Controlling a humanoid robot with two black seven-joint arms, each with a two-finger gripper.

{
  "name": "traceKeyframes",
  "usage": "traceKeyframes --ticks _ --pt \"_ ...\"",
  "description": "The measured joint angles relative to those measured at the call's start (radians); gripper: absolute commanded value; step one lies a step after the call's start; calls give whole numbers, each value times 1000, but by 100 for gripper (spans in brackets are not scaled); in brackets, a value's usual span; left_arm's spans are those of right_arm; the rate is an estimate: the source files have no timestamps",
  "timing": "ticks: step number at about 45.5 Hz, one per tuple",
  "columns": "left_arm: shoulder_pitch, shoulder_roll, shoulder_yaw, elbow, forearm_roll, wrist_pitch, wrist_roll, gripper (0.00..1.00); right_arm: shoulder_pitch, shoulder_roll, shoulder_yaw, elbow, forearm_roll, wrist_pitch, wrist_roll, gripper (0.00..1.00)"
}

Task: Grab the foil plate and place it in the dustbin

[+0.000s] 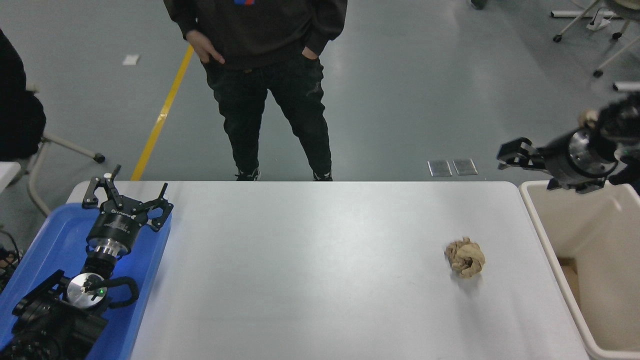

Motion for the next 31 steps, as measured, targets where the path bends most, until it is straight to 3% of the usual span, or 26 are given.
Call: traceKeyframes --ticks 8,17,31 --pt "0 0 0 0 0 0 0 99 109 151 -6 60 63 134 3 100" --pt "0 0 0 0 0 0 0 99 152 253 11 76 121 185 5 100" --pt "1 0 -1 0 -1 0 -1 99 165 307 6 78 154 208 6 100"
